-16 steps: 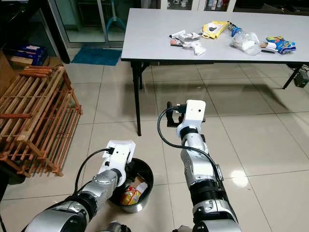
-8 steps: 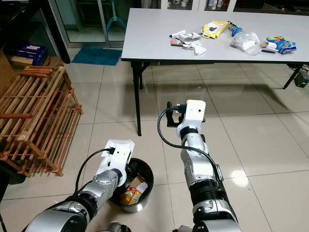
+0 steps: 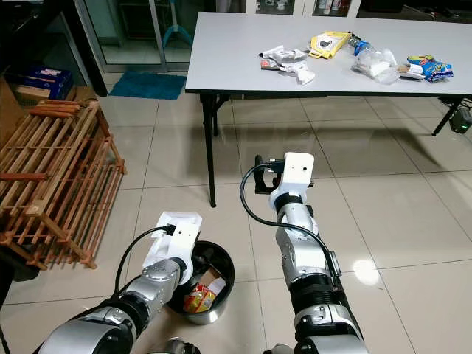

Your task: Picking trash to rubbish bin

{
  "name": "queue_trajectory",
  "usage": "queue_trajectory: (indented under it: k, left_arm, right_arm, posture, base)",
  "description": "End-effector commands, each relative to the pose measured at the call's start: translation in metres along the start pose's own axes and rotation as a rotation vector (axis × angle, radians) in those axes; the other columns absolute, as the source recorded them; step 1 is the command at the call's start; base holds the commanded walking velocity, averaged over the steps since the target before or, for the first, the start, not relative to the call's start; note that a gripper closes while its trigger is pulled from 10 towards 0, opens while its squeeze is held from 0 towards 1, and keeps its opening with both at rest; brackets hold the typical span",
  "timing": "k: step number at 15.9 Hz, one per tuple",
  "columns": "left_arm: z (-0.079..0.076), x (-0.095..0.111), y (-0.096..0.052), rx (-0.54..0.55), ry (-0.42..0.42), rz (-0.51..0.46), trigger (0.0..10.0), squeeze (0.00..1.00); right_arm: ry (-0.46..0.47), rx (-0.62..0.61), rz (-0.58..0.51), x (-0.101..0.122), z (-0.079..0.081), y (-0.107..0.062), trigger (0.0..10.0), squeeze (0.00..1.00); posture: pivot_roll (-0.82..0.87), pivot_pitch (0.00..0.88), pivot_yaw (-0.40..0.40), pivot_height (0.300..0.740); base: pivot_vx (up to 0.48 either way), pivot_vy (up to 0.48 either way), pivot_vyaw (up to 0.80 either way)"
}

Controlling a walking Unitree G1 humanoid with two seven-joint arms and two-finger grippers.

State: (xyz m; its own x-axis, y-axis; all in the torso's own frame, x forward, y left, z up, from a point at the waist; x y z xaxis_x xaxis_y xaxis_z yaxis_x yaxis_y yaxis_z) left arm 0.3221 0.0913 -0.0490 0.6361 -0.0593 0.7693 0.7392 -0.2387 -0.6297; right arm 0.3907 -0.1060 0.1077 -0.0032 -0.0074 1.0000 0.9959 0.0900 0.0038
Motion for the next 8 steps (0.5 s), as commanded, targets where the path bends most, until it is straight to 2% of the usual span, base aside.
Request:
queue_trajectory:
  k: [1, 8]
  left_arm:
    - [-0.0032, 0.0082, 0.0011, -0.021, 0.011, -0.018, 10.0, 1.00]
    - [-0.0049, 0.0081, 0.0013, -0.031, 0.011, -0.017, 10.0, 1.00]
  right_arm:
    - [0.004, -0.006, -0.005, 0.0022, -0.0016, -0.0005, 10.0, 0.00]
    - [0.005, -0.005, -0.005, 0.0023, -0.0018, -0.0001, 10.0, 0.00]
  posture:
    - [-0.03, 0.032, -0.013, 0.716]
    - [-0.02, 0.032, -0.012, 0.716]
  base:
    - [0.000, 0.000, 0.00]
    - [0.000, 0.000, 0.00]
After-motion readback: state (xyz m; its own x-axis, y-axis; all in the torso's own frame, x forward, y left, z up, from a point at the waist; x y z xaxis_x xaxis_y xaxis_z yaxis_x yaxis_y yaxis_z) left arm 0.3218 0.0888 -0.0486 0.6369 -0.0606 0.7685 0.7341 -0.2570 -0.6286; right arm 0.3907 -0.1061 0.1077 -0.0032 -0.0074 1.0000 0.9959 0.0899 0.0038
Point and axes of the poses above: a point about 5 cm out from each wrist's last joint towards the gripper, its own y axis pointing out of the wrist towards the gripper, its own x axis along the axis of the wrist's last joint, z = x × y, the point moved 5 cm from there along y, pointing out of the wrist towards the gripper, and after that the axes turned 8 degrees about -y, right-handed, at the moved point
